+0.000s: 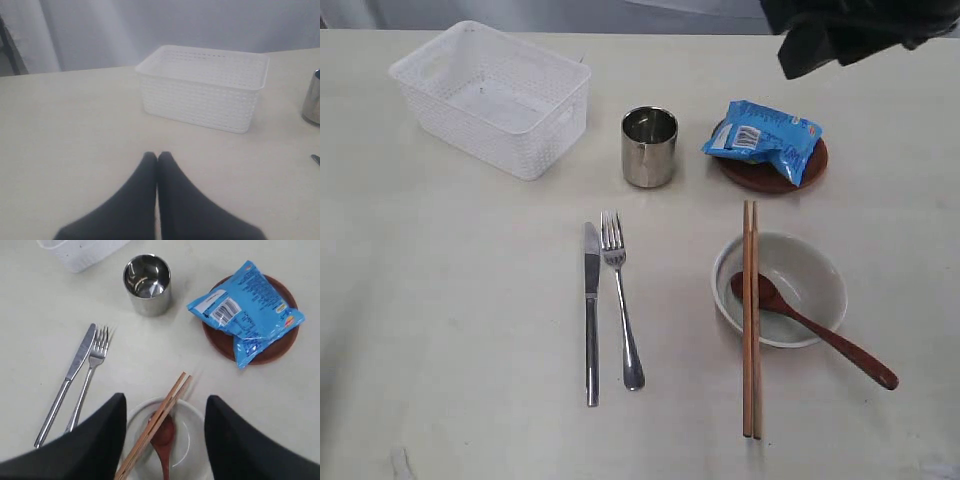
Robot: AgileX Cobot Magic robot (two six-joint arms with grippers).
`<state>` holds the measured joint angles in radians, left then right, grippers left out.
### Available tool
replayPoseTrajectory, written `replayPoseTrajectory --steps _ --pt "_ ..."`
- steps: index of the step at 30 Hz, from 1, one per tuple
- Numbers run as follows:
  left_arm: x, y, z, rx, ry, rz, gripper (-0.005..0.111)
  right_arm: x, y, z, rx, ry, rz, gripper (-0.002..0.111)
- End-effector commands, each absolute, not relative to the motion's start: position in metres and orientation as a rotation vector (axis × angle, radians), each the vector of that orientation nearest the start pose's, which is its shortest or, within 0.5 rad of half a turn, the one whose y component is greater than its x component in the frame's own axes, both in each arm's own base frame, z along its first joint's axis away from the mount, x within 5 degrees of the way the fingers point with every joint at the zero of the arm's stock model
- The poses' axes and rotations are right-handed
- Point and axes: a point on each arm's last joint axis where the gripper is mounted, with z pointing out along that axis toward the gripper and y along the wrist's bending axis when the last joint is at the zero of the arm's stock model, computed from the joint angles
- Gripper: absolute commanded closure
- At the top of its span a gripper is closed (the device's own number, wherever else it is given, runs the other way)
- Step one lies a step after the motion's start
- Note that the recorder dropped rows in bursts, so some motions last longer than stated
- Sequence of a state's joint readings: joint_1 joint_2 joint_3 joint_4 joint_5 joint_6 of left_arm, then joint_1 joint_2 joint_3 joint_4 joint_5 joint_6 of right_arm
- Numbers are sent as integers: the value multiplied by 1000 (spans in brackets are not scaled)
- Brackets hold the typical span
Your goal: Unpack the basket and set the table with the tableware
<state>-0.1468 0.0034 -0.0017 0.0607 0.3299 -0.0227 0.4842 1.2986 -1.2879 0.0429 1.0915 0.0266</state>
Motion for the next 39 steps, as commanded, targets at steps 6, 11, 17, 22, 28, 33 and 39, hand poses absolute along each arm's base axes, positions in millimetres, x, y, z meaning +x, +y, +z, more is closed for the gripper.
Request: replayPoseTrajectory --steps 6,11,17,22,28,33,39 --pt "54 -7 184 153 1797 -71 107 174 92 381 -519 2418 252 62" --pt "54 -7 184 153 1797 -71 107 151 80 370 -457 2327 295 62" --pt "54 -7 184 153 1797 -71 107 119 63 378 -405 2081 359 87" --pt "54 -7 184 153 1797 -71 107 90 48 392 -375 1898 395 109" --pt "54 -7 184 153 1797 -71 107 56 30 405 -345 1738 423 109" --pt "54 -7 184 153 1797 -71 107 33 18 409 -330 1658 437 109" --pt "54 -7 184 153 1797 -71 107 10 6 411 -313 1571 452 109"
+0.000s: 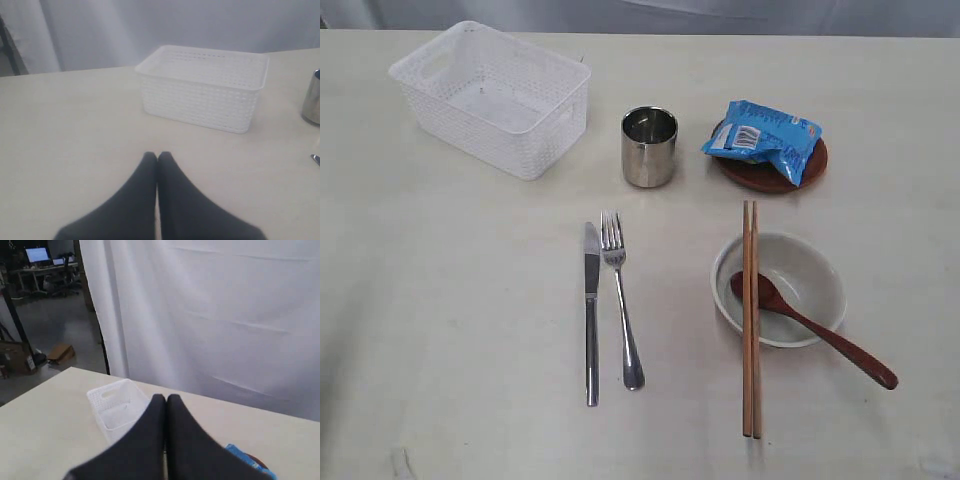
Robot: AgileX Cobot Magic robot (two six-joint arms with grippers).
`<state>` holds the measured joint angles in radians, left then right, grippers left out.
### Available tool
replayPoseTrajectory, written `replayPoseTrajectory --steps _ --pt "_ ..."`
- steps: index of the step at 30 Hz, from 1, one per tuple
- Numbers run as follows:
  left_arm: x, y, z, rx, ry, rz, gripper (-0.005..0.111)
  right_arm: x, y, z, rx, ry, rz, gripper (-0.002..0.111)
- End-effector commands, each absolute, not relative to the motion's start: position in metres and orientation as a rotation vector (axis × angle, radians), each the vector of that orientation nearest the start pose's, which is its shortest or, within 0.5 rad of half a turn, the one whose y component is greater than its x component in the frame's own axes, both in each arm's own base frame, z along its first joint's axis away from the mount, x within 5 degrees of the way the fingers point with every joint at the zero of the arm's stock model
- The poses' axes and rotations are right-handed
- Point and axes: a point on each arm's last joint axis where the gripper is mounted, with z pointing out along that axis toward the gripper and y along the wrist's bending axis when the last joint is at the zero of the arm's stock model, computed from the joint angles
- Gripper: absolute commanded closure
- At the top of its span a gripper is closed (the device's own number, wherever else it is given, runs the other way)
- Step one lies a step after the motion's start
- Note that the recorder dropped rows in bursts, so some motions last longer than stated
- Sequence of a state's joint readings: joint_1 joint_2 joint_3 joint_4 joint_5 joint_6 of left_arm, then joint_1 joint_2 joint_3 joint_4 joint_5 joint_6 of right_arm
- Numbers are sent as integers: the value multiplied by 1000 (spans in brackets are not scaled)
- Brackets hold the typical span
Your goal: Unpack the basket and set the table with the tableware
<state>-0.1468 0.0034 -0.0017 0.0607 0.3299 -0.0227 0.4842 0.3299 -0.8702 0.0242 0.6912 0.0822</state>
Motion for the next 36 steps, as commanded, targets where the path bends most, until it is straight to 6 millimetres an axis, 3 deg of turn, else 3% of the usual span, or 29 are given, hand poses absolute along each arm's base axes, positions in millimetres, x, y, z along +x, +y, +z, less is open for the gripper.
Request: replayPoseTrajectory --steps 1,15,28,36 --pt "54 -7 184 153 1797 -71 107 7 5 411 -311 1559 454 109" --pt "54 -7 184 153 1797 -71 107 -24 -12 410 -287 1434 473 109" --pt "54 -7 184 153 1797 -71 107 -28 -13 410 -284 1422 475 109" --pt "54 -7 184 153 1797 -71 107 -61 -34 408 -247 1233 444 109"
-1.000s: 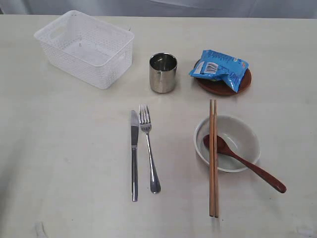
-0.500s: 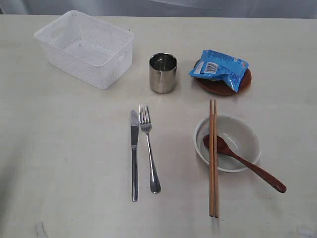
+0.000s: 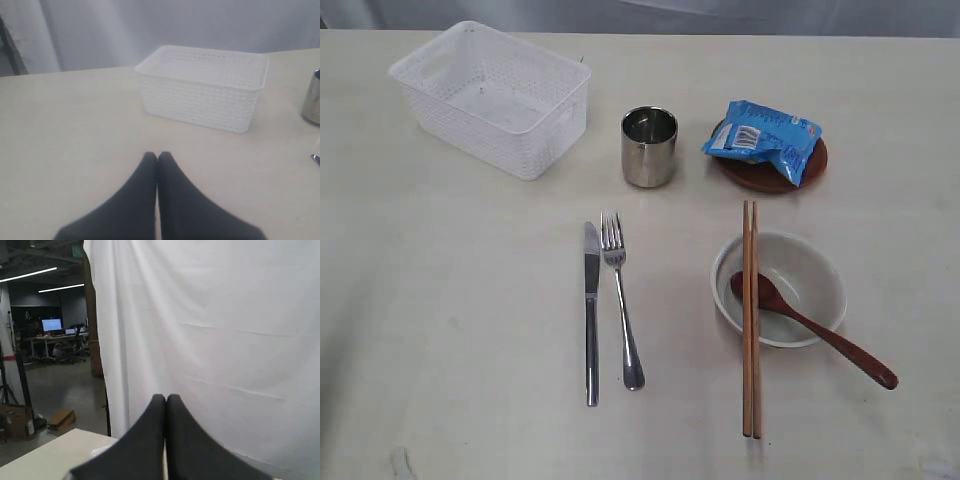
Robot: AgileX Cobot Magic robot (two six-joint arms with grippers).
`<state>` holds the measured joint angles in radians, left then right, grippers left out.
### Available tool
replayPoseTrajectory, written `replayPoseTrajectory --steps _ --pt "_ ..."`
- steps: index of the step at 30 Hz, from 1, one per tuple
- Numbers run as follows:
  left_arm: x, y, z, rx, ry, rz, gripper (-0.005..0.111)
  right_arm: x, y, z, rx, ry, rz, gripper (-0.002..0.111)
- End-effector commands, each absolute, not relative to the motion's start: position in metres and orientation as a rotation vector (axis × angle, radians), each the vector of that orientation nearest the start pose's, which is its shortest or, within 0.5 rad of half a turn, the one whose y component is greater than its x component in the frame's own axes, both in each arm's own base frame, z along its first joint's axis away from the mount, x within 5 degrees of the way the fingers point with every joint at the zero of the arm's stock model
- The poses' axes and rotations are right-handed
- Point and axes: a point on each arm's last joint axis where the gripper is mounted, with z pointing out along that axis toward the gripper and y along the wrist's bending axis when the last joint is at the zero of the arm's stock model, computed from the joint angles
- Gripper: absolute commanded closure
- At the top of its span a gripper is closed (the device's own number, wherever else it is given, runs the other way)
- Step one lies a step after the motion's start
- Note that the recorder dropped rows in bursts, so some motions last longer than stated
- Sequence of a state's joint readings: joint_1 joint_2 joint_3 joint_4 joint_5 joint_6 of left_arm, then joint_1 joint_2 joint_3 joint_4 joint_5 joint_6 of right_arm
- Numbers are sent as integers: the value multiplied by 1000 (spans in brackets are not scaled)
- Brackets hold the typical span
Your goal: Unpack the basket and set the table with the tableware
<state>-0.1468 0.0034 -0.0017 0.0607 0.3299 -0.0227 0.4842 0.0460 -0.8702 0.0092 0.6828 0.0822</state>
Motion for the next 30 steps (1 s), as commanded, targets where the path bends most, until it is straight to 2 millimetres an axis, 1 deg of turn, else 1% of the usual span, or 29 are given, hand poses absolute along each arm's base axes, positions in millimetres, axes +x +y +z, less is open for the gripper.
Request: replayPoseTrajectory --steps 1,5,8,11,14,18,23,27,30 --pt "54 -7 184 153 1797 -71 107 -61 -34 410 -239 1213 428 109" --pt "54 -7 184 153 1797 -71 107 -65 -33 417 -194 1128 347 109" --pt "54 -7 184 153 1797 -71 107 -67 -29 420 -182 1072 244 109" --pt "54 -7 184 153 1797 -71 107 -61 -20 418 -155 1007 174 109" --pt "54 -7 184 153 1797 -71 107 -50 -11 411 -111 957 159 109" --pt "54 -7 184 153 1797 -71 107 -28 -4 390 -40 952 191 109" --pt "54 -7 184 153 1797 -71 107 1 0 353 -15 1084 160 109" --pt "54 -7 184 153 1797 -71 107 23 3 314 -31 1216 130 109" --pt "54 -7 184 153 1797 -71 107 36 4 285 -38 1309 121 109"
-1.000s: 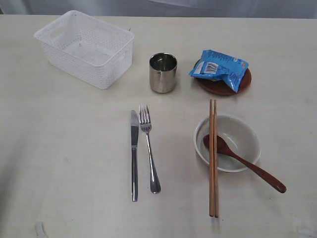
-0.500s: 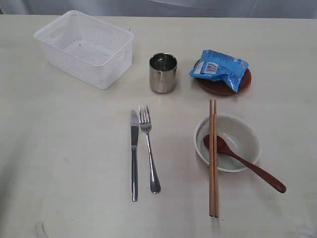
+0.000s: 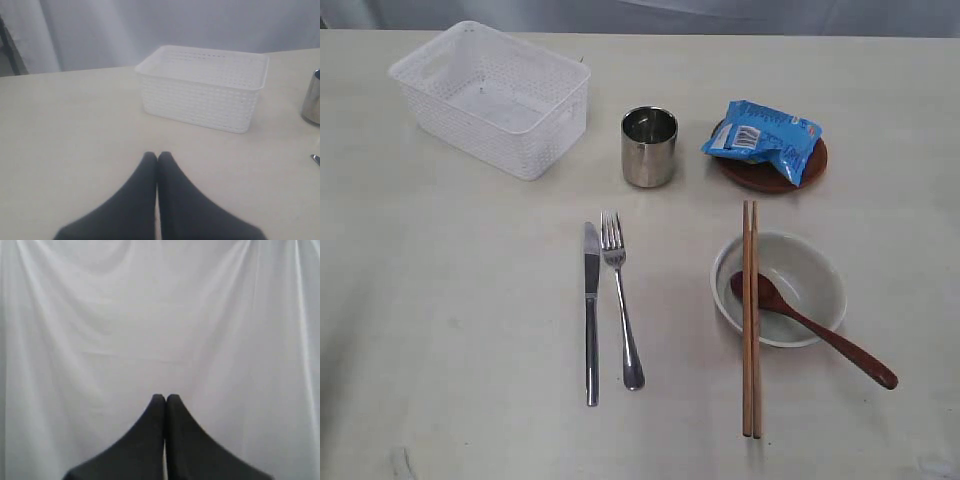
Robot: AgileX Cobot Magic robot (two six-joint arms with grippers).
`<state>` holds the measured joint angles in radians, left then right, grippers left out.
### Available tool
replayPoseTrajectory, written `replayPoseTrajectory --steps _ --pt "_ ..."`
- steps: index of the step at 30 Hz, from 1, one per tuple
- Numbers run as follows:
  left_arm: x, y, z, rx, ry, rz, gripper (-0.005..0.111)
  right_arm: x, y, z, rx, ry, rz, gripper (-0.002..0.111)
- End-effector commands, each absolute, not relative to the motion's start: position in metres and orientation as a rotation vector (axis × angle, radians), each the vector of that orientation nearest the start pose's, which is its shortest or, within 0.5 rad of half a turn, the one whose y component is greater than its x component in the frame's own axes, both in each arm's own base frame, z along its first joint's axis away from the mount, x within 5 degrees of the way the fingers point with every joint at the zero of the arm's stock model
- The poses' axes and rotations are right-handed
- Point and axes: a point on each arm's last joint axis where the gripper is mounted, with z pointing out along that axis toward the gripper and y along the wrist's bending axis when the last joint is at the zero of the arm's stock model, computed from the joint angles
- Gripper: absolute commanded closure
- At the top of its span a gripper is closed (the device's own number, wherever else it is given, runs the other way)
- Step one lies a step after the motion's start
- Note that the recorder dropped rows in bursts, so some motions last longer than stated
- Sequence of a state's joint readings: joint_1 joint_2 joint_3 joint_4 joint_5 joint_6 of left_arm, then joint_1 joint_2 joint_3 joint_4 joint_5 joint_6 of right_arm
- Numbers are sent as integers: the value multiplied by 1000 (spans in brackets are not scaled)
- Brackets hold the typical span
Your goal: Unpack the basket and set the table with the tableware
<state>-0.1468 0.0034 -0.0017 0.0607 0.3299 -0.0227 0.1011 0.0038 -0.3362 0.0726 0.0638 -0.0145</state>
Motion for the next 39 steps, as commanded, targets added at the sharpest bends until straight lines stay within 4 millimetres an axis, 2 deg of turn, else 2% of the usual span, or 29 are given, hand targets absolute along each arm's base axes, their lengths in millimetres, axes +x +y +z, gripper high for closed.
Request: replayPoseTrajectory --steps 1,8,12,22,39 --pt "54 -7 184 153 1797 -71 107 40 4 275 -39 1341 120 109" --pt "54 -7 184 153 1797 -71 107 56 6 212 -55 1531 101 109" --pt "54 -7 184 153 1797 -71 107 56 6 198 -103 1651 65 109" --pt "54 -7 184 153 1797 -71 107 54 7 185 -187 1788 10 109" --pt "54 -7 184 153 1797 -71 107 54 7 185 -188 1790 10 109"
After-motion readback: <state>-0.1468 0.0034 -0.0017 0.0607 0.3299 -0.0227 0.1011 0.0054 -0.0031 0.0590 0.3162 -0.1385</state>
